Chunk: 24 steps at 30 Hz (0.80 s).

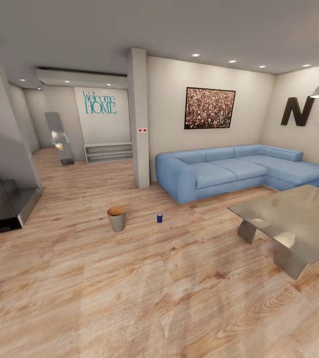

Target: Put the three can of soda from the living room inside the tash can in the kitchen.

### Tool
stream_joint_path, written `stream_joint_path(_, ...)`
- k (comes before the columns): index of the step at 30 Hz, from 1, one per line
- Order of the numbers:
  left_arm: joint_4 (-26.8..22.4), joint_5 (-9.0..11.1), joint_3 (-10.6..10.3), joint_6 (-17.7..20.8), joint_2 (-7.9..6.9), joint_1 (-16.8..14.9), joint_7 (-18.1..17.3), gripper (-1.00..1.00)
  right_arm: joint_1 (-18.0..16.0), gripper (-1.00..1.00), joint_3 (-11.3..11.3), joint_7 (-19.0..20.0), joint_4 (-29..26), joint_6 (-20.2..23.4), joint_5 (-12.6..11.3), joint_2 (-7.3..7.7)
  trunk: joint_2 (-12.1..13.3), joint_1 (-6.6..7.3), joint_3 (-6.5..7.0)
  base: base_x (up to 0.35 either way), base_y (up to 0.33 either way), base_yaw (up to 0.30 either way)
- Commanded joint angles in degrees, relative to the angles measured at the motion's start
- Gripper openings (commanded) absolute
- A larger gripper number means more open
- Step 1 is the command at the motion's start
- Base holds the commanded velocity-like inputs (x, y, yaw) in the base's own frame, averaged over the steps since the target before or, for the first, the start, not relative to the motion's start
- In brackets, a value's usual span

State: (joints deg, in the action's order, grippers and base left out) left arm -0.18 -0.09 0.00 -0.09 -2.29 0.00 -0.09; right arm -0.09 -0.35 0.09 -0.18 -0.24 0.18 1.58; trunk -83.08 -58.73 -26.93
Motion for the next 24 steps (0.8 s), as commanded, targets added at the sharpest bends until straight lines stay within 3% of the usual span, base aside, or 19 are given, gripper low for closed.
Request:
stream_joint_path(1,0.00,0.00,0.00,0.00,0.00,0.00,0.00,1.00,0.00,1.00,0.00,0.00,0.00,0.00,0.00,0.00,0.00,0.00,0.00,0.000,0.000,0.000)
stream_joint_path(24,0.00,0.00,0.00,0.00,0.00,0.00,0.00,1.00,-0.01,1.00,0.00,0.00,0.00,-0.01,0.01,0.00,0.00,0.00,0.00,0.000,0.000,0.000)
